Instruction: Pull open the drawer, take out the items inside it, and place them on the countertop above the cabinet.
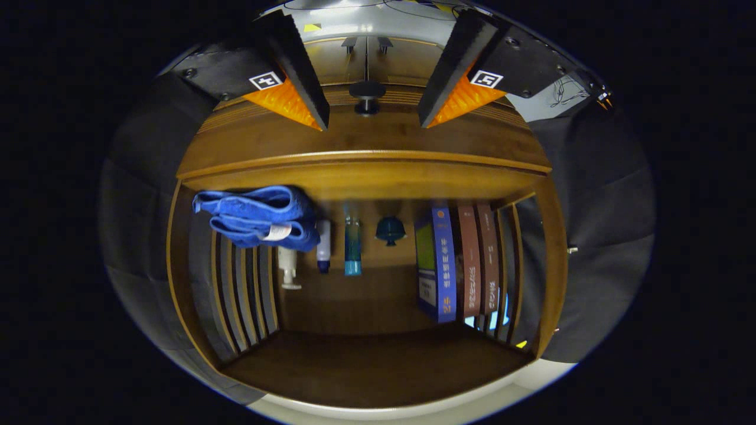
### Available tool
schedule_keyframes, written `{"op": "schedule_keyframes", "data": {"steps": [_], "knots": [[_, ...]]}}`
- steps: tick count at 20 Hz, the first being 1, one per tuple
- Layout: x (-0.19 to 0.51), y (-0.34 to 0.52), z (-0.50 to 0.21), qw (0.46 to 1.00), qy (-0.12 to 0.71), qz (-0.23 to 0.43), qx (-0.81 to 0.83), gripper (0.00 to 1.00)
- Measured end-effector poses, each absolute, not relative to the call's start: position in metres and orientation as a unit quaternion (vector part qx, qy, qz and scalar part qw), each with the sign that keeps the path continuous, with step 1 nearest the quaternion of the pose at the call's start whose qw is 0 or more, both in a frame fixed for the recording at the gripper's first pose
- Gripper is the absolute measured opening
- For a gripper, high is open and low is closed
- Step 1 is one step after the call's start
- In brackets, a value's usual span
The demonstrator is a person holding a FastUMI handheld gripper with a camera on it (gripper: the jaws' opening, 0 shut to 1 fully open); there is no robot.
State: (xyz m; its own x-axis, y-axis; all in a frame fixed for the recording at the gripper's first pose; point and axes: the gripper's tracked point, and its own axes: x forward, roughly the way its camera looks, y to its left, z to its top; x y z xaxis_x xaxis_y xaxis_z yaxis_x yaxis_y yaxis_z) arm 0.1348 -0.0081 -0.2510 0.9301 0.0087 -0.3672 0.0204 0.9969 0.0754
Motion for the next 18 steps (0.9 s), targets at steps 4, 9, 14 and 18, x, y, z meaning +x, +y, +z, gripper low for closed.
{"op": "schedule_keyframes", "data": {"steps": [4,9,14,18], "knots": [[0.144,-0.008,-0.291,0.973,0.226,-0.012,0.041,0.99],[0.148,-0.012,-0.315,0.968,0.248,-0.016,0.04,0.95],[0.149,-0.01,-0.319,0.967,0.249,-0.011,0.046,0.43],[0.147,-0.01,-0.32,0.966,0.256,-0.008,0.036,0.34]]}}
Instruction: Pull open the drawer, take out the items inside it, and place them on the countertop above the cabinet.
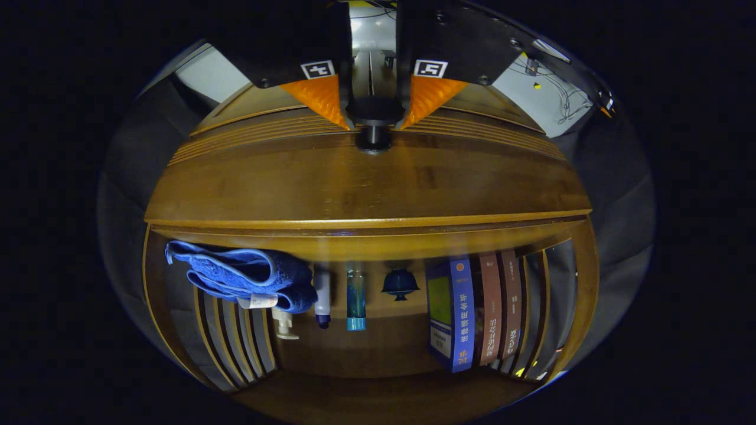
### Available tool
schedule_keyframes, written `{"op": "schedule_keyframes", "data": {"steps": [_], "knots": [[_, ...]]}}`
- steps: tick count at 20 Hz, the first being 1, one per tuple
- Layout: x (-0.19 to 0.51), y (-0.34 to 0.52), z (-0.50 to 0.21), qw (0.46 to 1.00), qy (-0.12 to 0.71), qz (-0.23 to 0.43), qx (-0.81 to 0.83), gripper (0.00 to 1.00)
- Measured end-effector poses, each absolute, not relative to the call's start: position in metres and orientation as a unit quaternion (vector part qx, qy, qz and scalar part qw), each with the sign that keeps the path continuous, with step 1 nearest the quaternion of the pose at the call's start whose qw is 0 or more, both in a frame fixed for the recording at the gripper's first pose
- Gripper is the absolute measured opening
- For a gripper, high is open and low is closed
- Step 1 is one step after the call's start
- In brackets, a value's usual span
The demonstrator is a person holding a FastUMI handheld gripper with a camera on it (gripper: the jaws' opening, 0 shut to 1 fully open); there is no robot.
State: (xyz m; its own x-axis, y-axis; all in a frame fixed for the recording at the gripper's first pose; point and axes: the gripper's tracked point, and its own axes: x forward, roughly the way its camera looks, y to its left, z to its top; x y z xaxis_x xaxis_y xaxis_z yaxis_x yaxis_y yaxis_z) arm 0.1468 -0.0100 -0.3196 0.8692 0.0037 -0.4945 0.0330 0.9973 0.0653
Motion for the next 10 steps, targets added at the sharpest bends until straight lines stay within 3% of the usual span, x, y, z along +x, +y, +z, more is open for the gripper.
{"op": "schedule_keyframes", "data": {"steps": [10], "knots": [[0.098,-0.008,-0.315,0.962,0.27,-0.001,0.036,0.34]]}}
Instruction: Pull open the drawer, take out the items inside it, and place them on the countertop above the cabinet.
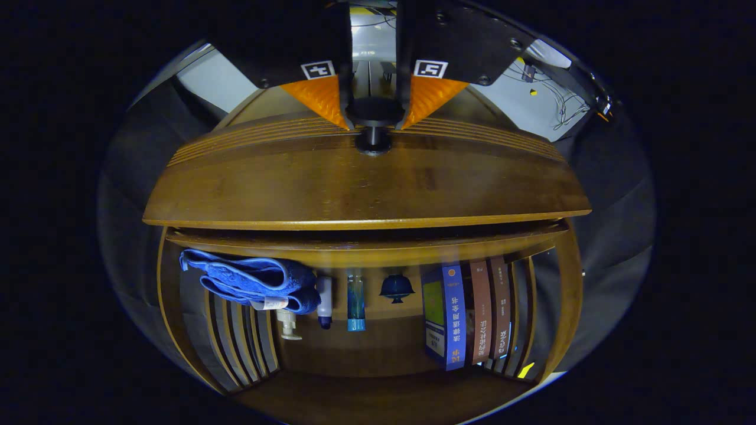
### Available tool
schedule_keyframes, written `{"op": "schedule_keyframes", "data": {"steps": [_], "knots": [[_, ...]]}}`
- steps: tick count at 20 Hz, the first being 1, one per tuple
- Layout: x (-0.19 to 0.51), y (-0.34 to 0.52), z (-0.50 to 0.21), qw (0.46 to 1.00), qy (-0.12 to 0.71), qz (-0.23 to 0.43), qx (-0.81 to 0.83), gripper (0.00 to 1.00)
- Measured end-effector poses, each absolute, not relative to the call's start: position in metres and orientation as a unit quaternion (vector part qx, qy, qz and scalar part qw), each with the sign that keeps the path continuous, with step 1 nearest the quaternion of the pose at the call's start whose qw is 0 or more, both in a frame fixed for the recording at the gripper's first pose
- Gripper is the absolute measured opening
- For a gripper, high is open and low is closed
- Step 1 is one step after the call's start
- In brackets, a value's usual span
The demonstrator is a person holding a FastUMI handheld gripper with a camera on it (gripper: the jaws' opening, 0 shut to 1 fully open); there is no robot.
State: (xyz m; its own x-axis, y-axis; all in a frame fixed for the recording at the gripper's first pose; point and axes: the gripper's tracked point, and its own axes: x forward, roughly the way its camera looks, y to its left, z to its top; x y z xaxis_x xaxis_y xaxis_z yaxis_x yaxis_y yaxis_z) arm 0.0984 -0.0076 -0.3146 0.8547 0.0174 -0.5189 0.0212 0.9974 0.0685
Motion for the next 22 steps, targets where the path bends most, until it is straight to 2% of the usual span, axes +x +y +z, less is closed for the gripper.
{"op": "schedule_keyframes", "data": {"steps": [14,22], "knots": [[-0.014,-0.006,-0.303,0.951,0.306,0.009,0.047,0.34],[-0.038,-0.003,-0.309,0.943,0.329,0.008,0.051,0.33]]}}
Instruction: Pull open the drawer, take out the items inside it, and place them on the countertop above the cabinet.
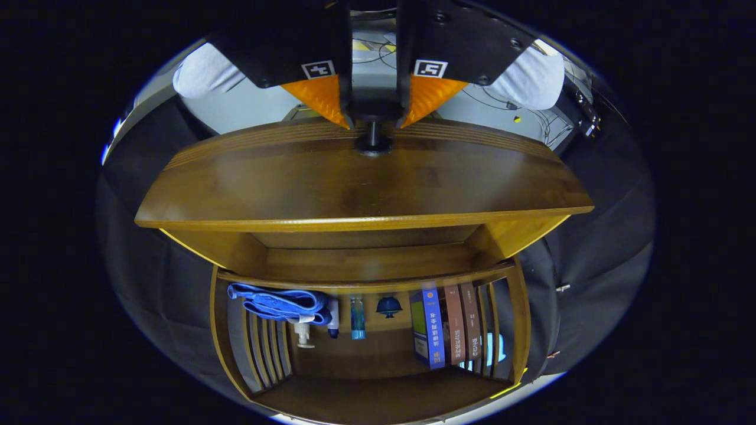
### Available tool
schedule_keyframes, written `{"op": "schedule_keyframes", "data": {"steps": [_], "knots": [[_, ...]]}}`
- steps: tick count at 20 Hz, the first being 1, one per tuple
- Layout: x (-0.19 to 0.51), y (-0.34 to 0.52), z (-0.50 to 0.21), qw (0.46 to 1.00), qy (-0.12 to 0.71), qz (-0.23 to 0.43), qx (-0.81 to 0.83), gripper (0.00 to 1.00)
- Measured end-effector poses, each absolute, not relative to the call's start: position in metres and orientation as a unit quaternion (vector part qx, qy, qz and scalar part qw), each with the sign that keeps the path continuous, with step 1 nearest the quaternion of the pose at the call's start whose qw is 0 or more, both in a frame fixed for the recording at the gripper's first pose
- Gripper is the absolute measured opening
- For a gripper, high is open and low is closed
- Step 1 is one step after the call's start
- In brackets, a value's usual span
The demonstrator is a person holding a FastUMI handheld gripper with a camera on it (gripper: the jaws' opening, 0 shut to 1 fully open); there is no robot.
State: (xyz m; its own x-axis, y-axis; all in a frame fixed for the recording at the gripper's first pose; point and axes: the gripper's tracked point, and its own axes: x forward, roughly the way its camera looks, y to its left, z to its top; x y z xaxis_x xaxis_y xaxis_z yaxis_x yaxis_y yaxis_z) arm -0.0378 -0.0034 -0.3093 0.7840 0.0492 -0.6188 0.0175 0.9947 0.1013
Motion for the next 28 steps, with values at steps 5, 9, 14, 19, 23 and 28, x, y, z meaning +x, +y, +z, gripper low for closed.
{"op": "schedule_keyframes", "data": {"steps": [5,9,14,19,23,28], "knots": [[-0.038,-0.003,-0.307,0.943,0.331,0.009,0.033,0.42],[-0.048,-0.004,-0.293,0.941,0.338,0.004,0.016,0.99],[-0.053,0.001,-0.235,0.947,0.318,0.009,0.044,0.99],[-0.008,0.005,-0.165,0.957,0.284,0.028,0.043,0.99],[0.052,0.005,-0.159,0.95,0.307,0.033,0.05,1.0],[0.11,0.012,-0.195,0.925,0.376,0.033,0.039,0.99]]}}
